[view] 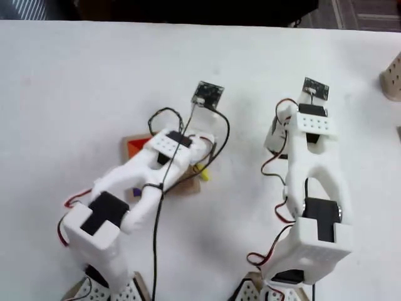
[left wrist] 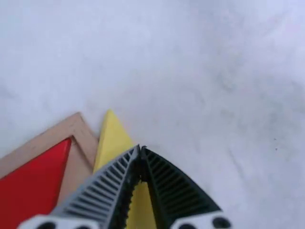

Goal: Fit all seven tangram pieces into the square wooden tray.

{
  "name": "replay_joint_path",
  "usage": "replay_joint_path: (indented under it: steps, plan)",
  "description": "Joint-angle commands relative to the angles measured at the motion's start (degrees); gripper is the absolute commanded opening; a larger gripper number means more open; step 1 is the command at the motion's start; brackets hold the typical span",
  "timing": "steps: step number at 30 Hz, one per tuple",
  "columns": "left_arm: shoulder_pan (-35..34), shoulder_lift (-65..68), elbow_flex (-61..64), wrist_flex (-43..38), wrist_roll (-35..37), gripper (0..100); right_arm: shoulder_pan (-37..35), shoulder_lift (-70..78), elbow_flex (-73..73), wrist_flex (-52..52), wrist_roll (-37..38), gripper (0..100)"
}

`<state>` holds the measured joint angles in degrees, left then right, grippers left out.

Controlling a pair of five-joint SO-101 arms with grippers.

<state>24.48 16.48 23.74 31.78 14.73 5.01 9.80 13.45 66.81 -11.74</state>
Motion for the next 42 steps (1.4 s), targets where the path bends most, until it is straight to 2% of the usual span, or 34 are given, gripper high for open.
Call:
replay_joint_path:
  steps: [1, 7, 13, 23, 33, 36, 42]
  plan:
    - [-2.2, -1.5, 0.0, 2.8, 0.5, 2, 0.1, -2.6, -0.3, -0.6, 2.4, 2.1]
    - [-4.7, -4.6, 0.4, 2.7, 0.9, 2, -0.3, -2.6, -0.3, -0.7, 2.9, 2.1]
    - [-5.6, -11.0, 5.9, 2.0, 0.6, 2, -1.1, -2.6, -0.1, -0.7, 3.1, 2.1]
    - [-5.7, -16.0, 17.8, -8.8, 0.6, 2, -1.1, -2.6, -0.1, -0.7, 3.2, 2.1]
    - [-6.3, -17.5, 19.8, -9.2, 0.6, 2, -1.1, -2.6, -0.1, -0.7, 3.2, 2.1]
    - [-6.4, -17.7, 20.7, -9.2, 0.5, 2, -3.3, -2.6, 0.2, -2.0, 3.2, 1.9]
    - [-10.2, -17.7, 20.9, -9.2, 0.5, 2, -4.4, -2.6, 0.2, -1.8, 3.2, 1.9]
